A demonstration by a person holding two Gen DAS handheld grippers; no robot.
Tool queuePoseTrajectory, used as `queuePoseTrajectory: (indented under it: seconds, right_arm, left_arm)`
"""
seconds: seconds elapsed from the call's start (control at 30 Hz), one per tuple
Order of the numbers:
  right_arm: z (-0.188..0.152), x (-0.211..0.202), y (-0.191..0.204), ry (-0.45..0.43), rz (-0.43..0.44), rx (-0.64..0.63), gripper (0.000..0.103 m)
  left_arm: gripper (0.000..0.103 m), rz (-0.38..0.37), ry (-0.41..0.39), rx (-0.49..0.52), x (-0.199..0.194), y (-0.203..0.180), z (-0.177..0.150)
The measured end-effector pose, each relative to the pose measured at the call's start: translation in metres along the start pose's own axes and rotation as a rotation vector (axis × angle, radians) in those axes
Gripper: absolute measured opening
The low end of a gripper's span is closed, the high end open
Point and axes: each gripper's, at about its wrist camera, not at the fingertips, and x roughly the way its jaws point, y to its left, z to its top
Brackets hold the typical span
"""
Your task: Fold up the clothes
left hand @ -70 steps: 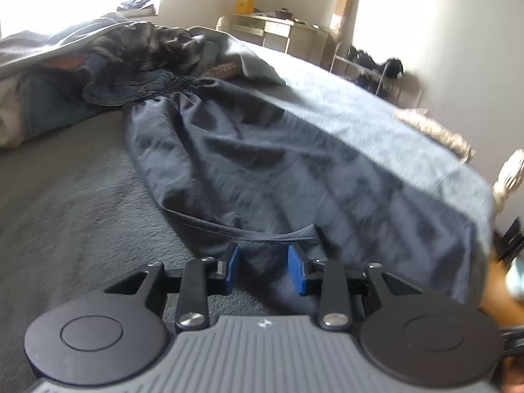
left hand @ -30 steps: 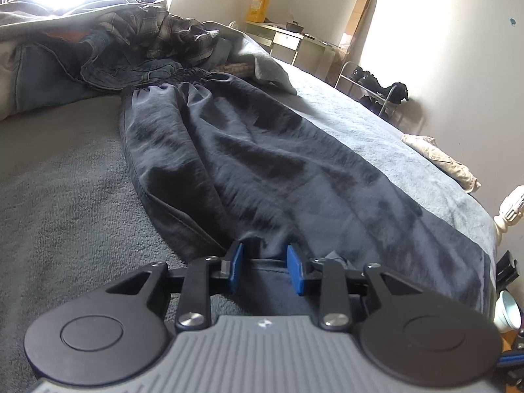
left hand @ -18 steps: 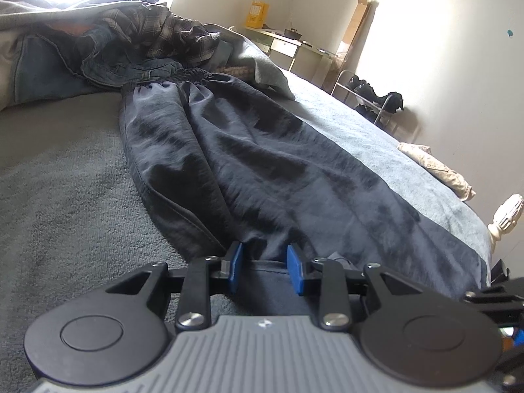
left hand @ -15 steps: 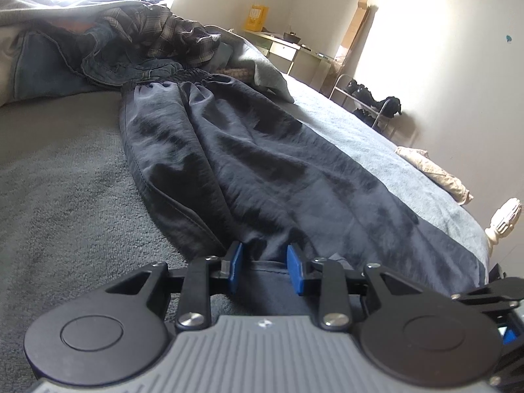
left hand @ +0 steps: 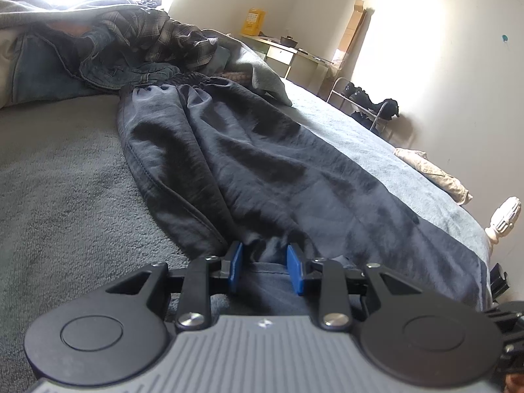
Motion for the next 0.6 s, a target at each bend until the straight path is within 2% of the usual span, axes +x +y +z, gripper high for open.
queuePoseTrajectory:
  seconds: [0.17,0.27,0.33,0.4,0.43,0.47,0.5,0.53,0.57,0.6]
  right_arm:
    - [0.01,-0.005,-0.002,-0.046,-0.052,0.006,0.001]
    - [0.02,-0.019,0.001,-0.089,-0.085,-0.035,0.004]
    - [0.023,-0.03,0.004,-0.093,-0.055,-0.074,0.004]
    - [0.022,-0.037,0.01,-0.056,-0.019,-0.117,0.004]
    - [0.02,-0.039,0.013,-0.032,-0.007,-0.127,0.01]
    - [0.017,-0.041,0.014,-0.008,0.005,-0.121,0.025]
    - [0.014,-0.042,0.014,0.014,0.012,-0.109,0.035]
    - [0.01,-0.044,0.015,0.026,0.008,-0.106,0.05]
    - [0.005,-0.047,0.016,0.033,0.0,-0.107,0.054]
    - [0.0,-0.049,0.017,0.04,-0.017,-0.117,0.054]
  left_arm:
    - [0.032,0.047,0.0,0.052,0.001,-0.01,-0.001]
    - [0.032,0.055,0.0,0.049,0.002,-0.011,-0.001]
    - [0.032,0.055,0.0,0.043,0.002,-0.01,0.0]
    - [0.032,0.055,0.0,0.038,0.002,-0.009,0.0]
    - [0.032,0.056,0.0,0.036,0.002,-0.009,0.0]
    - [0.032,0.057,0.001,0.036,0.003,-0.009,0.001]
    - [0.032,0.057,0.001,0.036,0.003,-0.009,0.001]
    - [0.032,0.057,0.001,0.036,0.003,-0.009,0.001]
    - [0.032,0.057,0.002,0.035,0.003,-0.009,0.001]
    - [0.032,0.057,0.003,0.034,0.003,-0.009,0.002]
